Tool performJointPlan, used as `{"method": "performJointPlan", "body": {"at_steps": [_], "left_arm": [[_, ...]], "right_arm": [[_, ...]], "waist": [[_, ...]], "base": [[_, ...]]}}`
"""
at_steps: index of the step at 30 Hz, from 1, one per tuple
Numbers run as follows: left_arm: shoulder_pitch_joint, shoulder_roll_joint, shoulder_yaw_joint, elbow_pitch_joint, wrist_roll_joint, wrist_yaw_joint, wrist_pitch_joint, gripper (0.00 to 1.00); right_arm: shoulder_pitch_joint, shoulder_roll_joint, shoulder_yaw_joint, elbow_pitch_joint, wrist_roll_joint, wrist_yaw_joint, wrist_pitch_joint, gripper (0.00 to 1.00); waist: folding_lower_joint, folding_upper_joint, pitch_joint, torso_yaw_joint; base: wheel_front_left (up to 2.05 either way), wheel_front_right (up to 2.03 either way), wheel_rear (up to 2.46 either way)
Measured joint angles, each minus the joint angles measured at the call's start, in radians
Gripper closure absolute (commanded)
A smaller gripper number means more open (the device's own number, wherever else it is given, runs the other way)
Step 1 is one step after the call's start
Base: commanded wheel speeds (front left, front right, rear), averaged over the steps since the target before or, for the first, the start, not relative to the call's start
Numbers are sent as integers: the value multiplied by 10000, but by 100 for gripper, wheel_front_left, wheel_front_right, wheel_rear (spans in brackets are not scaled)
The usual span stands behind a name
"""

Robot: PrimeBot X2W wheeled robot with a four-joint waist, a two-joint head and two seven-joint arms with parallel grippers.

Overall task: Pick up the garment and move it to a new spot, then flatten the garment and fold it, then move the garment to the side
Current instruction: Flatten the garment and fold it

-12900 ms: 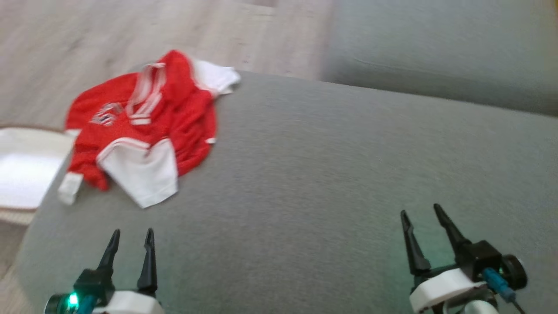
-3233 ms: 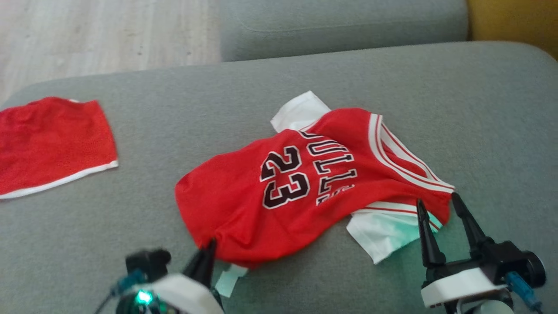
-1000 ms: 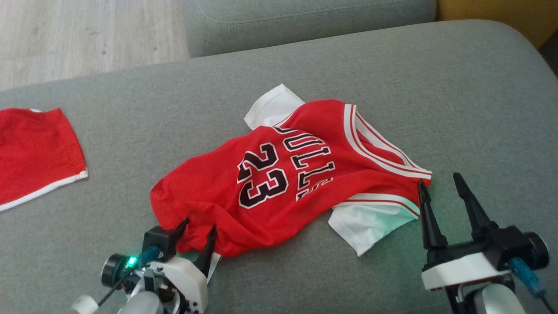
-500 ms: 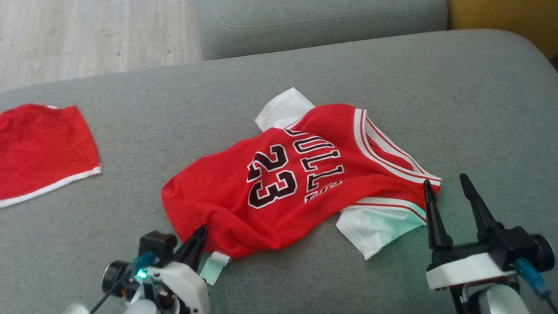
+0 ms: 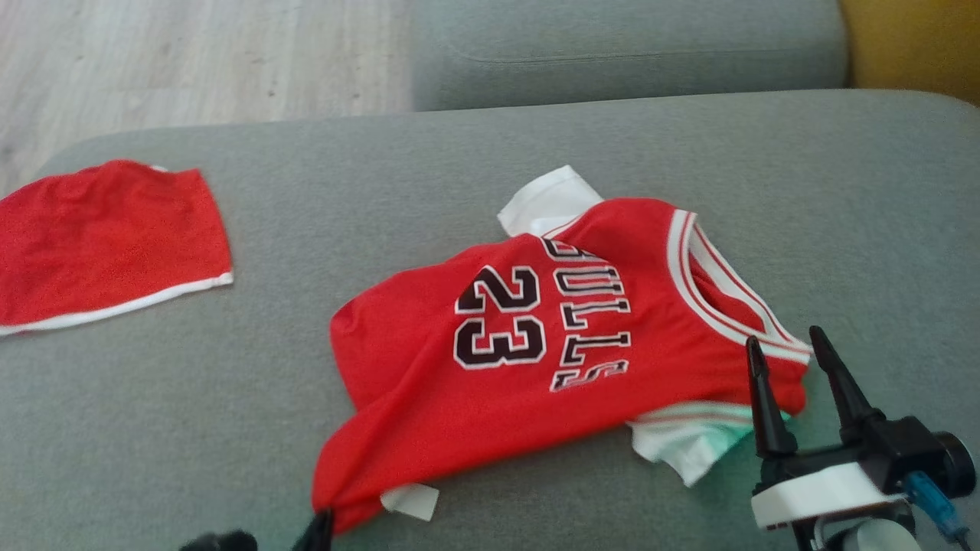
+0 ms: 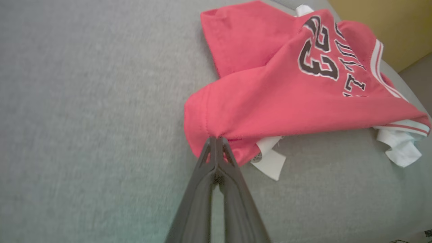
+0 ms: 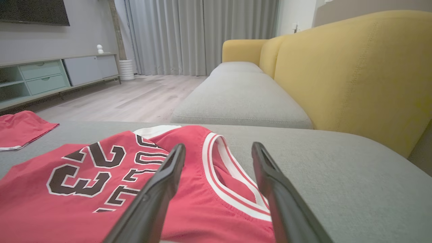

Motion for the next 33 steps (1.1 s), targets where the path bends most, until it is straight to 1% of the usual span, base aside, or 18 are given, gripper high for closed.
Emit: {"method": "performJointPlan", "body": {"at_steps": [5, 7, 8, 9, 10, 11, 14, 16, 18, 20, 22, 24, 26, 28, 29, 31, 33], "left_arm": [[56, -140, -96, 857, -84, -21, 13, 100], [-37, -318, -111, 1262, -81, -27, -242, 99], [-139, -380, -138, 1417, -79, -109, -370, 75], [-257, -447, -128, 1553, -79, -104, -539, 60], [-389, -500, -119, 1657, -75, -96, -683, 27], [-513, -531, -111, 1756, -63, -98, -782, 0], [-616, -577, 8, 1918, -90, -54, -848, 0], [-569, -437, 86, 1908, 17, 207, -821, 0], [-465, -163, 176, 1664, 173, 445, -623, 0], [-406, -17, 291, 968, 159, 453, -568, 0], [-491, -17, 334, 109, 104, 489, -516, 0], [-777, 15, 190, -495, 180, 472, -268, 0], [-1254, -8, -100, -709, 232, 337, 42, 0], [-1917, -50, -568, -464, 598, 176, 351, 0], [-2275, -215, -696, -205, 556, 100, 441, 0], [-3053, -309, -1164, 560, 970, -19, 663, 0], [-3732, -550, -1290, 1392, 1122, -65, 662, 0]], "right_arm": [[-6, -4, 86, 23, -2, 0, 0, 0], [-9, -6, 146, 48, -2, 0, 0, 0], [-9, -6, 159, 54, -2, 0, 0, 0], [-10, -6, 167, 56, -2, 0, 0, 0], [-10, -8, 174, 59, -2, 0, 0, 0], [-11, -10, 184, 61, -2, 0, 0, 0], [-15, -15, 230, 73, -2, 0, 0, 0], [-16, -17, 242, 88, -2, 0, 2, 0], [-16, -23, 268, 88, 0, 0, 2, 0], [-21, -25, 290, 88, 0, 0, 0, 0], [-26, -29, 320, 88, -2, 0, 0, 0], [-34, -31, 362, 88, 0, 0, 0, 0], [-45, -31, 364, 86, 0, 0, 0, 0], [-83, -33, 387, 86, -2, 0, 0, 0], [-95, -33, 407, 86, -2, 0, 0, 0], [-146, -35, 458, 92, 0, 0, 0, 0], [-269, -33, 500, 109, 0, 0, 2, 0]], "waist": [[0, 0, 28, 226], [0, 0, 36, 283], [0, 0, 36, 299], [0, 0, 35, 309], [0, 0, 34, 309], [0, 0, 31, 302], [1, 0, 37, 229], [0, 0, 28, 149], [0, 0, 52, 70], [0, 0, 102, 4], [1, 0, 145, -61], [0, 0, 192, -130], [0, 0, 274, -177], [2, 0, 339, -240], [1, 0, 375, -270], [2, 0, 434, -358], [2, 0, 495, -462]], "base": [[0, 0, 0], [0, 0, 0], [0, 0, 0], [0, 0, 0], [0, 0, 0], [0, 0, 0], [0, 0, 0], [0, 0, 0], [0, 0, 0], [0, 0, 0], [0, 0, 0], [0, 0, 0], [0, 0, 0], [0, 0, 0], [0, 0, 0], [0, 0, 0], [0, 0, 0]]}}
